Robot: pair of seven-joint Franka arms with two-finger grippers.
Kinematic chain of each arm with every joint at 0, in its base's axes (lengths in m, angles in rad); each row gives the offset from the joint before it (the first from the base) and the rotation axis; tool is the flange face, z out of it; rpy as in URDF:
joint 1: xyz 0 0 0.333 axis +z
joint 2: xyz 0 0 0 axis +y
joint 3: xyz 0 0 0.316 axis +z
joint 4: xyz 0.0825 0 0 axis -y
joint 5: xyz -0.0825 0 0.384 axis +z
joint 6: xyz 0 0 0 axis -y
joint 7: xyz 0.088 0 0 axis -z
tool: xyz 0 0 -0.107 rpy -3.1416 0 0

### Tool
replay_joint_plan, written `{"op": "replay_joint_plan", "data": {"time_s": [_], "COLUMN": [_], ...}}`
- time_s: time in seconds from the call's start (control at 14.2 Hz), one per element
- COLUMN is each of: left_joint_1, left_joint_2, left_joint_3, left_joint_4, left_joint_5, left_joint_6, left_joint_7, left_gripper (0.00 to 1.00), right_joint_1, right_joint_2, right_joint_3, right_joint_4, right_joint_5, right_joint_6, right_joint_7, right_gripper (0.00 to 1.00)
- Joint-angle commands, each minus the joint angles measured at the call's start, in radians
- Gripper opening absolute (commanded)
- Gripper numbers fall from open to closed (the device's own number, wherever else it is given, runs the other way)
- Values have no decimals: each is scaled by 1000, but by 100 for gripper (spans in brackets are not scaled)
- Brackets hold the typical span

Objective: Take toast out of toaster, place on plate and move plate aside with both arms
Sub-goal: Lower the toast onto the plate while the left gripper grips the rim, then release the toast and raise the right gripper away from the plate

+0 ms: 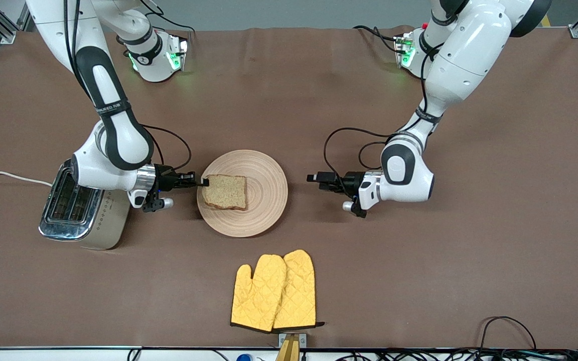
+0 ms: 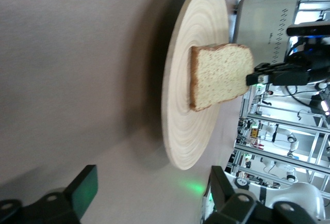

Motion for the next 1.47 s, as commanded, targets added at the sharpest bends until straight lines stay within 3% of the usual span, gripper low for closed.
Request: {"op": "replay_joint_plan", "data": {"time_s": [0.0,0.14,0.77,1.19,1.4], "left_joint_1": [-33,-47,-105,-126,-145], "left_joint_2": [16,41,93,142,158], "left_joint_3": [1,1,1,1,1], "left_joint_4": [44,68,101,159,174], "left_joint_5": [-53,-75,-170,-173,-181], "left_joint_6": [11,26,60,89,118], "left_joint_7": [28,40,109,122,122], "left_gripper": [92,90,78,74,71], "right_joint_1": [-5,-5,-8,-17,-8], "right_joint_2": [-1,-1,-17,-89,-170], "right_joint_3": [3,3,-5,-54,-61], "right_joint_4": [-11,-13,13,9,31], "right_joint_5": [25,25,-16,-194,-447], "right_joint_6": [3,2,-3,-23,-29], "right_joint_7": [-7,-6,73,97,279], "right_gripper": [57,66,68,70,76]}}
